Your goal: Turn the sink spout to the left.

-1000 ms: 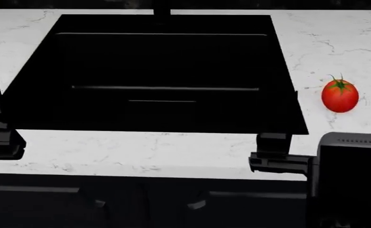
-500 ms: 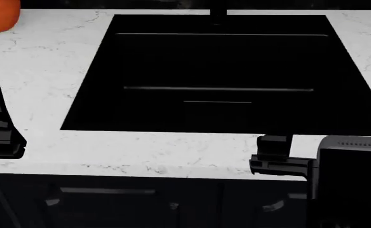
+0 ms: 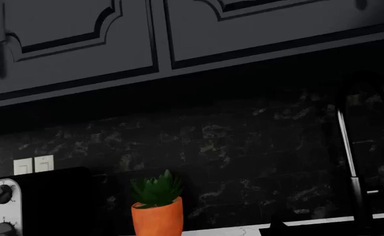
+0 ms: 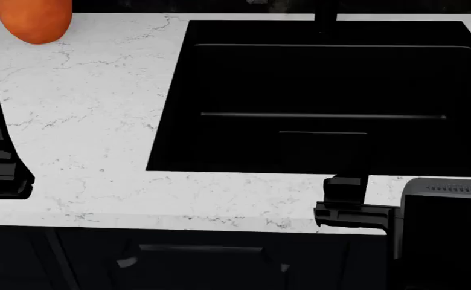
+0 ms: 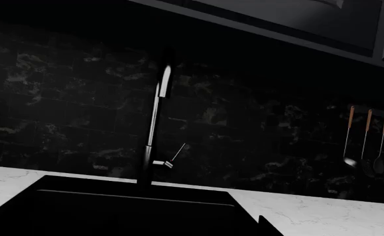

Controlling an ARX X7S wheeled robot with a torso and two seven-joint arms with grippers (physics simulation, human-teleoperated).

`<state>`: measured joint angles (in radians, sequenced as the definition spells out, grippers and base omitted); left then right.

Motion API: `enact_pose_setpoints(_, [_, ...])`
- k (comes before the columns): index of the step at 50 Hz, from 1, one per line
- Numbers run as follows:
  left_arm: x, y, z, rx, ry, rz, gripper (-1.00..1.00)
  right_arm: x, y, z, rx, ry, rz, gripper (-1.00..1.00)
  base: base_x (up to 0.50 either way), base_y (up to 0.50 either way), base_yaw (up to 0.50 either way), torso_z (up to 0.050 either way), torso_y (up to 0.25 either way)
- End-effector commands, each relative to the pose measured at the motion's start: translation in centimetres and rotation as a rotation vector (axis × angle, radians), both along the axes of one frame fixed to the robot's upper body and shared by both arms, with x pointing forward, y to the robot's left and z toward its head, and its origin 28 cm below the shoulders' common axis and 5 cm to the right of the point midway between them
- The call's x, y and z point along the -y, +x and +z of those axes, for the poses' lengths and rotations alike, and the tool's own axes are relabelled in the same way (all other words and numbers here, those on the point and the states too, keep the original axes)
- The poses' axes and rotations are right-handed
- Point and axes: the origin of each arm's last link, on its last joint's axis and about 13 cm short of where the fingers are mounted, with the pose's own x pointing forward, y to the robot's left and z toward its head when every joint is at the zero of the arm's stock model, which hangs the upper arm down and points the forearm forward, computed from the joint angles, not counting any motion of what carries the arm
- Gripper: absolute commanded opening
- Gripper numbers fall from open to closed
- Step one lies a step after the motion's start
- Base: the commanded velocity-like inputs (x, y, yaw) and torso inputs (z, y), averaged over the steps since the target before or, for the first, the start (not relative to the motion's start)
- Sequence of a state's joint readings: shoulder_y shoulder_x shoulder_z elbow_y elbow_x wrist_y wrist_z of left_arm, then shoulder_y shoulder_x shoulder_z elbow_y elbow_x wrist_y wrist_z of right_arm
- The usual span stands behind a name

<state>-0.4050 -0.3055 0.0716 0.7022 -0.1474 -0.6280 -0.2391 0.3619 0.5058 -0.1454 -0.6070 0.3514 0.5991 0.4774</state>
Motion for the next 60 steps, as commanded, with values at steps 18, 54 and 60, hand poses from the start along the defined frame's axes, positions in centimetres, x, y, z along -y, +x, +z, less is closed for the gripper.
enact_pose_setpoints(18, [0.22, 0.16, 0.09, 0.0, 0.005, -0.007, 1.0, 0.1, -0.22, -0.22, 0.0, 0.0, 0.011, 1.0, 0.26, 0.04, 0.0, 0.0, 0.0])
enact_pose_setpoints(54, [0.41, 0.38, 0.19, 0.0, 0.004, -0.016, 1.0, 0.25, -0.22, 0.12, 0.007, 0.007, 0.017, 1.0, 0.22, 0.01, 0.0, 0.0, 0.0])
enact_pose_setpoints(60, [0.37, 0.29, 0.19, -0.001, 0.004, -0.016, 1.0, 0.22, -0.3, 0.13, 0.009, 0.009, 0.017, 1.0, 0.26, 0.0, 0.0, 0.0, 0.0])
